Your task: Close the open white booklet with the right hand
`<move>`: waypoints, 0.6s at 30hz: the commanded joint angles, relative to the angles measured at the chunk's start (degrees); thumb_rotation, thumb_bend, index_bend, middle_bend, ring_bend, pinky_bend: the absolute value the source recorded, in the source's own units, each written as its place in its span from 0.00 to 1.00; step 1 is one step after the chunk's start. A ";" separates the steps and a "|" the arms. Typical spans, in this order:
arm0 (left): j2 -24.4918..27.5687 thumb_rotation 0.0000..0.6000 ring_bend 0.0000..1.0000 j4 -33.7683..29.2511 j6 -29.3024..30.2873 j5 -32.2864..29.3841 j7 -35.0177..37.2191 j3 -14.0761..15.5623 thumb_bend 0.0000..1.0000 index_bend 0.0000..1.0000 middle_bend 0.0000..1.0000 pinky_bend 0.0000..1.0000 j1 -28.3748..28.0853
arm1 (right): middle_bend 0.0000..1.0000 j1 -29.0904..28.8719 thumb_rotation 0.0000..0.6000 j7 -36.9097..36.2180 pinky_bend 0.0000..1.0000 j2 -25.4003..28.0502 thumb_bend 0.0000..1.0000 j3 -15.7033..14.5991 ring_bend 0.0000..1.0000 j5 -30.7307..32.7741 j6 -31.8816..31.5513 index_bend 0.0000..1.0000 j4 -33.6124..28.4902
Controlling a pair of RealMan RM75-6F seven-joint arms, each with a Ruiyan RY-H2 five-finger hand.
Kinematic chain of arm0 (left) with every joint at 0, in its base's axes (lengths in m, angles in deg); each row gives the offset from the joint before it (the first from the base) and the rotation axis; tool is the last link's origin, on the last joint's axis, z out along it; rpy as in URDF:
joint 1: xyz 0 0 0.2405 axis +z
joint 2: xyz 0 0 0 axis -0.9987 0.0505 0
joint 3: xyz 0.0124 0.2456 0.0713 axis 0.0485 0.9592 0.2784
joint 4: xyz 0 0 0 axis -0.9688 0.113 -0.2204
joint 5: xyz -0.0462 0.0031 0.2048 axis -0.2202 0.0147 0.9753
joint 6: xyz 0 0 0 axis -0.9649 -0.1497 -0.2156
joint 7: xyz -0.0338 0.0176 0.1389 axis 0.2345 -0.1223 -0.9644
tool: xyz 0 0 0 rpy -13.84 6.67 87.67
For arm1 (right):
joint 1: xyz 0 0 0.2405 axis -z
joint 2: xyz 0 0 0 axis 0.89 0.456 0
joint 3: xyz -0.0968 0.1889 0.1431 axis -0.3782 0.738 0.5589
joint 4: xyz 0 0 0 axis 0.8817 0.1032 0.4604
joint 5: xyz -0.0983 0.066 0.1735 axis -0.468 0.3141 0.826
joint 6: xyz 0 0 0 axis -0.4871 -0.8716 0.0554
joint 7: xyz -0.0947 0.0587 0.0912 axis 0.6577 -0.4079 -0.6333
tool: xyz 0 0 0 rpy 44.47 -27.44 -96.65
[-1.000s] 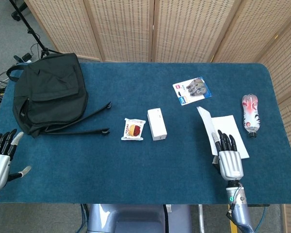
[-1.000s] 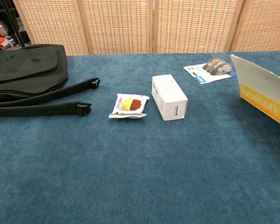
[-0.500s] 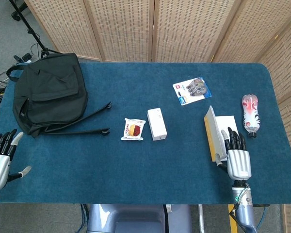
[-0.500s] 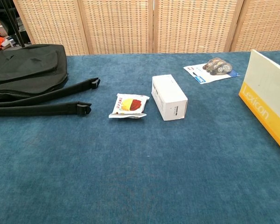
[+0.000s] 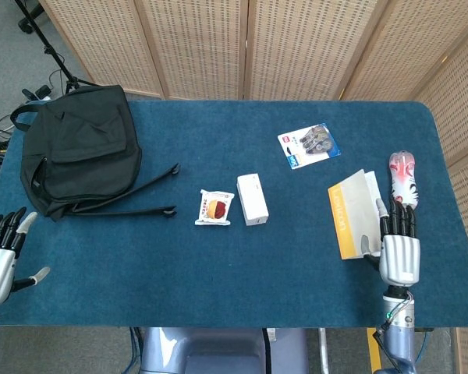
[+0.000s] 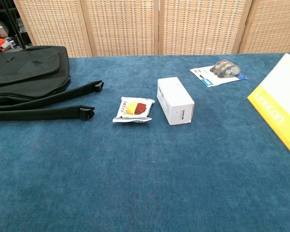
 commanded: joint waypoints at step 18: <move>-0.06 0.92 0.00 0.10 -0.03 -0.06 -0.58 -0.01 0.07 0.00 0.00 0.00 0.02 | 0.00 2.28 1.00 -2.16 0.00 11.29 0.41 -6.26 0.00 -8.32 -1.58 0.00 -3.28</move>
